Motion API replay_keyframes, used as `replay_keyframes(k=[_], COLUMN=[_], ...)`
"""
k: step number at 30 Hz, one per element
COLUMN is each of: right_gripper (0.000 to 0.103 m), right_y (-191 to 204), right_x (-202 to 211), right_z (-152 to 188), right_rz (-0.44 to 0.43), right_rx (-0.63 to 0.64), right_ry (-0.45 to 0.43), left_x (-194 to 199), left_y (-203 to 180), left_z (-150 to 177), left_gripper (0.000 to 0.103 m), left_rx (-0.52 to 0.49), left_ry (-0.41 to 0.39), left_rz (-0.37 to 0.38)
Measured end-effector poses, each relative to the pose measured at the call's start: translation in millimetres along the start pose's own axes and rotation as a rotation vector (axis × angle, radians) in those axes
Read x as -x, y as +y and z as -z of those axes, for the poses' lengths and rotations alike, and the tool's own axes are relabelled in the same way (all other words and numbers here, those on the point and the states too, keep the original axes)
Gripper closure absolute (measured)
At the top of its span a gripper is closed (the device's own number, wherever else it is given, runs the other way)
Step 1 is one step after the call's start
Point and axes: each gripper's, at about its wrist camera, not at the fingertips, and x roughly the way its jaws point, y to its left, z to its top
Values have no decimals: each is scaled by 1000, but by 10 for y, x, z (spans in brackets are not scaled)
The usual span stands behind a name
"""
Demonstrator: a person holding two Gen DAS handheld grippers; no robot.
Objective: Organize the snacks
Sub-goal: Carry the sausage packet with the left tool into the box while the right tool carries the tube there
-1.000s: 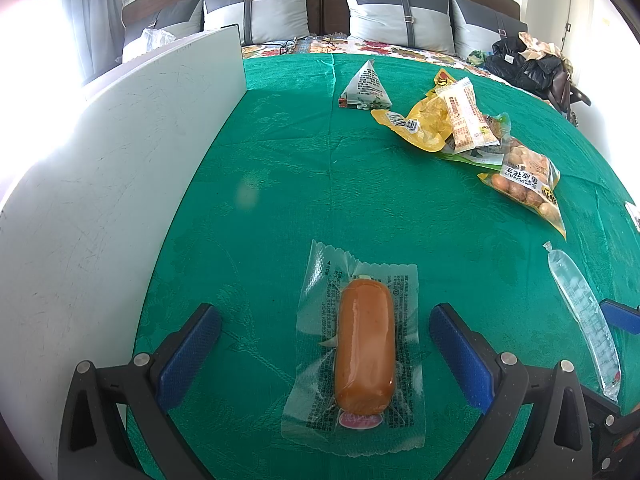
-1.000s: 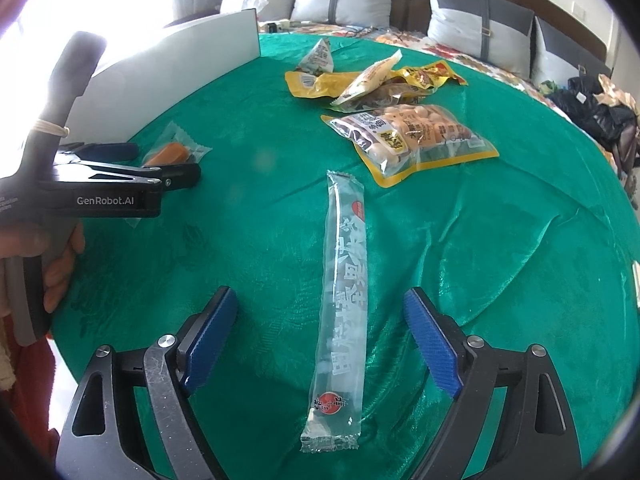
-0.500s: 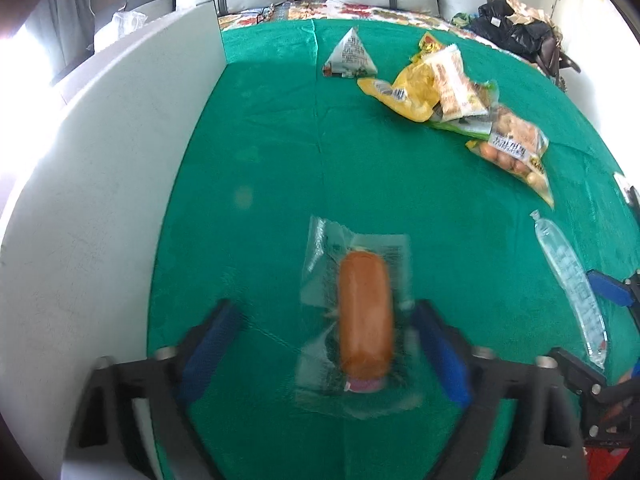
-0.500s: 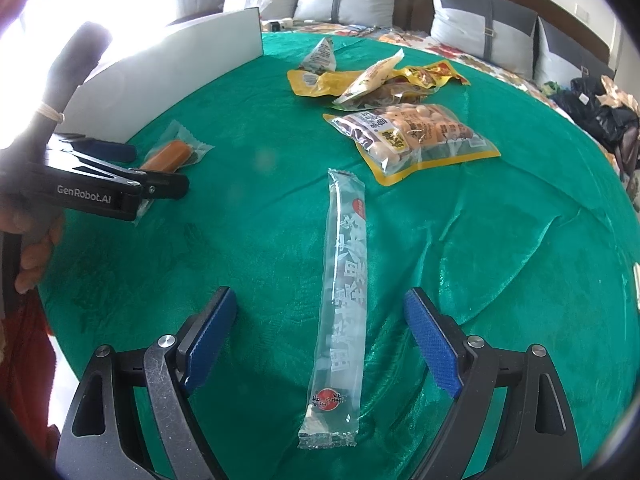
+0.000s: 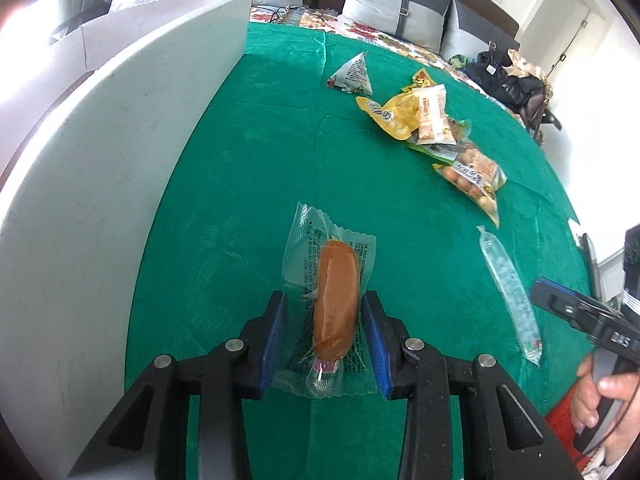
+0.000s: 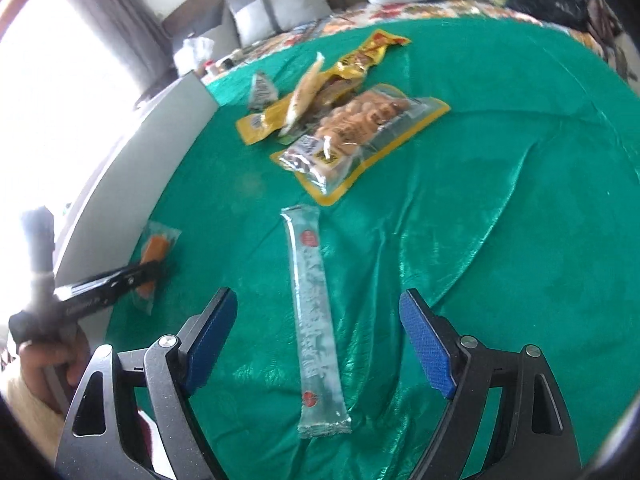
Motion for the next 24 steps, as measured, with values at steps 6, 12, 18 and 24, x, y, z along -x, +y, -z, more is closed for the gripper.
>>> replay_keyframes(k=[6,12,18,24], right_gripper=[76,83,83,83], right_y=[517,514,614,1451], right_x=[-306,-154,330,614], right_z=[-91,1,-180,-563], right_rz=[187,141,-54,-272], right_rx=[217,106,-32,18], right_ry=[135,136,18,-50], left_x=[258,635,1124,1675], left_y=[-59,-52,-30,391], left_z=[-26,-42,-101,-199], left_gripper=[65,65,65,65], left_rx=[-8,16,29,101], left_ry=[-39,-101,-167,-258], left_rz=[72,147,224,211])
